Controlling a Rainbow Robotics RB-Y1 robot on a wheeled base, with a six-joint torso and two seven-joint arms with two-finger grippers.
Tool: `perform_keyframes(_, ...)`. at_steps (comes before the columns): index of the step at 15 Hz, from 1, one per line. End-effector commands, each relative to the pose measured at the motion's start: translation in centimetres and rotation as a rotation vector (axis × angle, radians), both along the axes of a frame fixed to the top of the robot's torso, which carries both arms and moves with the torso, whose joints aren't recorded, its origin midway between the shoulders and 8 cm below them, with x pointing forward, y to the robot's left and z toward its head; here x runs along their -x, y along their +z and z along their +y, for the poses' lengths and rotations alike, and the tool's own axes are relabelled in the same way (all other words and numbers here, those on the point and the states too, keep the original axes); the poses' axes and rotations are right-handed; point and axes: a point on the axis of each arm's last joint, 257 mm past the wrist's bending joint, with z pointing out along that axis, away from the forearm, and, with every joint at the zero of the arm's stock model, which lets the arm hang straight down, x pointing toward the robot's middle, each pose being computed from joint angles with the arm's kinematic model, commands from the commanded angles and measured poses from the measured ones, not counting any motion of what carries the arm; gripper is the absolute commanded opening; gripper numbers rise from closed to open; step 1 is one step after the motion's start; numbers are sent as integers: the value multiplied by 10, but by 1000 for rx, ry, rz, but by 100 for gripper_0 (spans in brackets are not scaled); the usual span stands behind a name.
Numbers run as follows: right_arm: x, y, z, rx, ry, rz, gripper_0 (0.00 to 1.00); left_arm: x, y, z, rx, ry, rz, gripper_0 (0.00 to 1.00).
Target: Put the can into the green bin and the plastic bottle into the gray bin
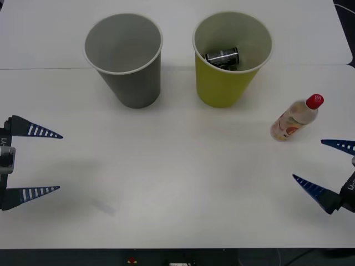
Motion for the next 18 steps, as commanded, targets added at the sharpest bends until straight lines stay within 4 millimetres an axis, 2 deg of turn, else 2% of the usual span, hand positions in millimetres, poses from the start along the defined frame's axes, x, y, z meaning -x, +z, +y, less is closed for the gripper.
perform_keyframes(1, -5, -7, -12, -72, -125, 7, 100, 0, 0, 0, 0, 0, 0, 100)
perform_keyframes(4, -15, -10, -22, -123, -237, -16, 100, 0, 0, 0, 0, 0, 0, 100)
perform_keyframes(11, -42, -17, -22, -261, -462, -79, 100, 0, 0, 0, 0, 0, 0, 100)
perform_keyframes(18, -69, -31, -21, -309, -518, -166, 100, 0, 0, 0, 0, 0, 0, 100)
